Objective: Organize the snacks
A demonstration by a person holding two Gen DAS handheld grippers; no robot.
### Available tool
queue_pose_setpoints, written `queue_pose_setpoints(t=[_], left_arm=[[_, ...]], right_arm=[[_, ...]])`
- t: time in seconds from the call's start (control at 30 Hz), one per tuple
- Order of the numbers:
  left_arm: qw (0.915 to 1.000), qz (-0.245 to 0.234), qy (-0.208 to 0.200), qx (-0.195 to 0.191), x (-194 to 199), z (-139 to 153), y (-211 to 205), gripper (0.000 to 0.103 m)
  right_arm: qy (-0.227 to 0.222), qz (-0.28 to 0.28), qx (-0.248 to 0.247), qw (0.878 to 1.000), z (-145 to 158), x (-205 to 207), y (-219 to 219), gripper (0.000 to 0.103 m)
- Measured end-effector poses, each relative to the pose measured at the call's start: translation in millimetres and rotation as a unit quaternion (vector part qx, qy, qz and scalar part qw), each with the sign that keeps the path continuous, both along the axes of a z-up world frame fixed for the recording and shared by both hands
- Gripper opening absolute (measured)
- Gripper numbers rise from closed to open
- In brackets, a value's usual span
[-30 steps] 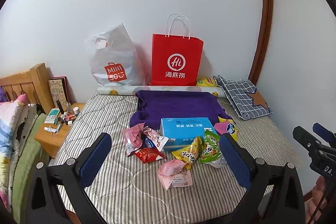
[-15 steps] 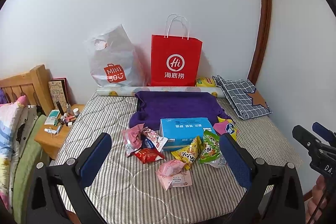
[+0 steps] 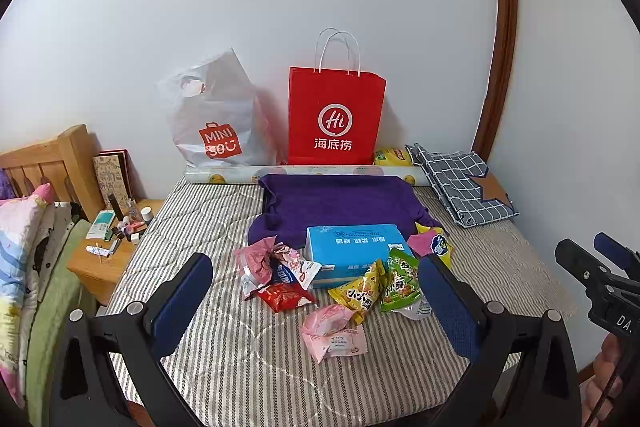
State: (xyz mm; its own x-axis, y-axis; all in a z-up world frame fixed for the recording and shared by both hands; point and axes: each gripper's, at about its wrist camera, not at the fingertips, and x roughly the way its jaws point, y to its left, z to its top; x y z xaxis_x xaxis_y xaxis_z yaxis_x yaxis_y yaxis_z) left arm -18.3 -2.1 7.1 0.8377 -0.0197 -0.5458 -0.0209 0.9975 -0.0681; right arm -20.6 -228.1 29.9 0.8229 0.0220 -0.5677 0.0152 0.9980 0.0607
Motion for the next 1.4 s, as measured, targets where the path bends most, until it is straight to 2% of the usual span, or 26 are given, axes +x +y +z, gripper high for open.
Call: queue_pose_setpoints(t=[0.3, 0.43, 0.73, 0.87, 1.03, 1.13, 1.27, 1.4], left_arm=[[1.0, 0.001, 0.002, 0.004, -1.1, 0.8, 2.2, 0.103], [0.9998, -0.017, 0.004, 0.01, -0.7, -1.6, -0.9, 0.103], [0.9989, -0.003, 0.029, 0.037, 14.2, -19.7, -6.5, 0.103], [0.9986, 0.003, 0.03, 0.043, 21.4, -33.5, -0.6, 0.103], [0.9975, 0.008, 0.054, 0.044, 35.3, -58.0, 7.1, 0.103], [0.9956, 0.019, 0.084, 0.038, 49.5, -77.1, 18.5, 0.103], [0.9944, 0.031, 0.099, 0.018, 63.6, -97.9, 37.5, 0.103], [0.9942, 0.031, 0.103, 0.005, 75.8, -111.2, 53.1, 0.102]], right_arm=[[-0.002, 0.004, -0.001, 1.0, -0.2, -0.1, 1.4, 0.102], [-0.006, 0.007, -0.002, 1.0, -1.5, 0.0, 2.6, 0.102], [-0.002, 0.015, -0.005, 1.0, -19.9, 12.4, 5.9, 0.103], [0.01, 0.015, -0.004, 1.0, -39.6, 23.0, 3.2, 0.103], [0.022, 0.02, 0.009, 1.0, -69.0, 37.4, -1.7, 0.102], [0.049, 0.024, 0.011, 0.998, -90.1, 54.0, -1.1, 0.1], [0.094, 0.039, 0.013, 0.995, -121.2, 78.2, 4.2, 0.095], [0.121, 0.054, 0.003, 0.991, -148.4, 94.8, 13.3, 0.089]])
